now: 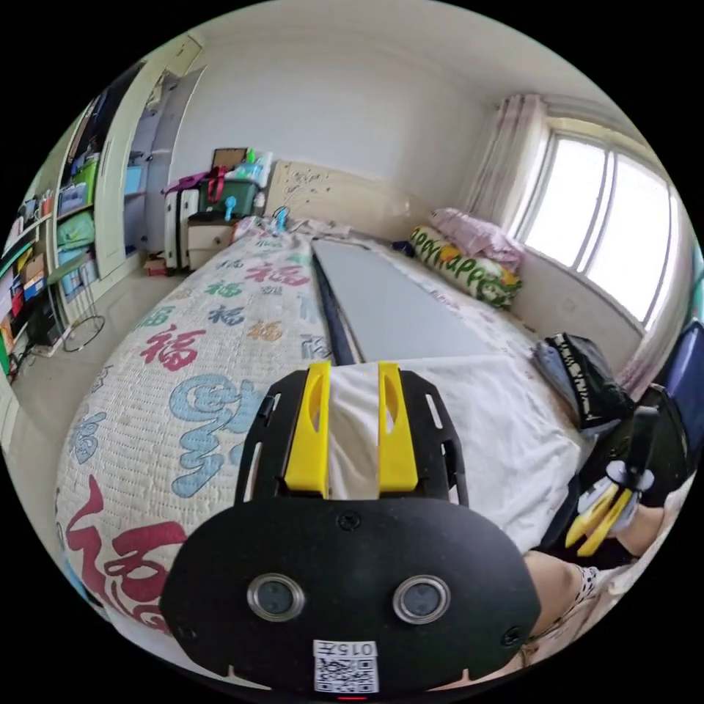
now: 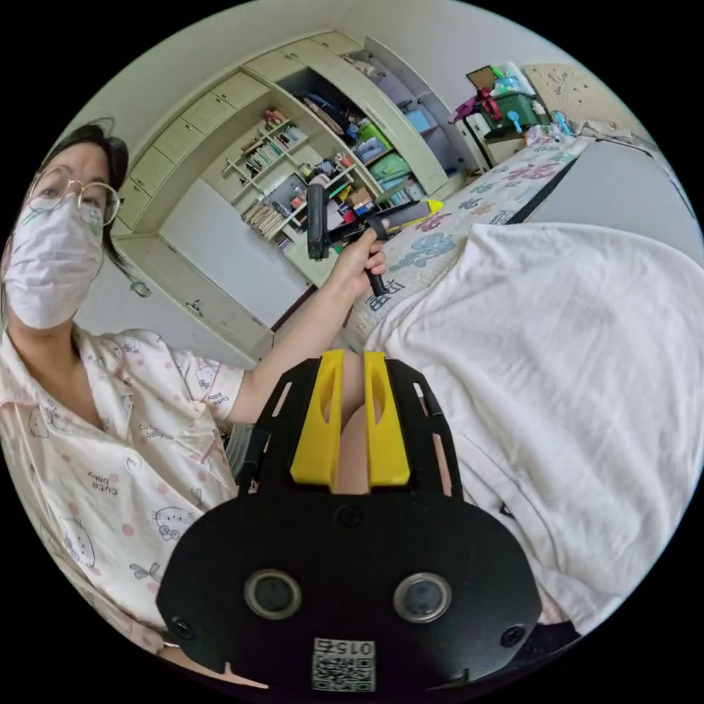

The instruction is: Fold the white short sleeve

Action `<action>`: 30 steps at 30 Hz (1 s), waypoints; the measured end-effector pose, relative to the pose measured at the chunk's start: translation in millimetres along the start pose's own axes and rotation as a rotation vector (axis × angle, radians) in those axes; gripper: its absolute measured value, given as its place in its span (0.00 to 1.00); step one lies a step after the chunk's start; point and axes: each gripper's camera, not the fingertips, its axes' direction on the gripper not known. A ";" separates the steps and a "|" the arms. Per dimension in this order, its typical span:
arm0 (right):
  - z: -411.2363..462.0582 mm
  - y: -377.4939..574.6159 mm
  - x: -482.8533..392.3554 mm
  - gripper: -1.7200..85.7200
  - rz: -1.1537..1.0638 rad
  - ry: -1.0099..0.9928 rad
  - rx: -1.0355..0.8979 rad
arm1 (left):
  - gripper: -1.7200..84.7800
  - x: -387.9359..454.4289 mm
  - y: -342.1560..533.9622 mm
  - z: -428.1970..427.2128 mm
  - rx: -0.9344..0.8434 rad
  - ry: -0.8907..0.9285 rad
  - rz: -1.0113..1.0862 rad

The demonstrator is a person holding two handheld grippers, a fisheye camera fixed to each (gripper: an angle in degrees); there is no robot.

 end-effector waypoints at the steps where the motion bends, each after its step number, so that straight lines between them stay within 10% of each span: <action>1: -28.6 -0.7 -8.2 0.08 -0.003 0.028 0.041 | 0.13 7.3 0.3 -21.1 0.062 0.046 0.019; 12: -298.7 10.7 4.3 0.14 0.321 0.499 0.601 | 0.13 256.3 -0.8 -75.5 -0.095 0.691 0.399; 30: -336.1 -167.6 189.3 0.13 0.582 0.392 0.436 | 0.11 436.5 3.2 -27.7 -0.384 0.429 0.496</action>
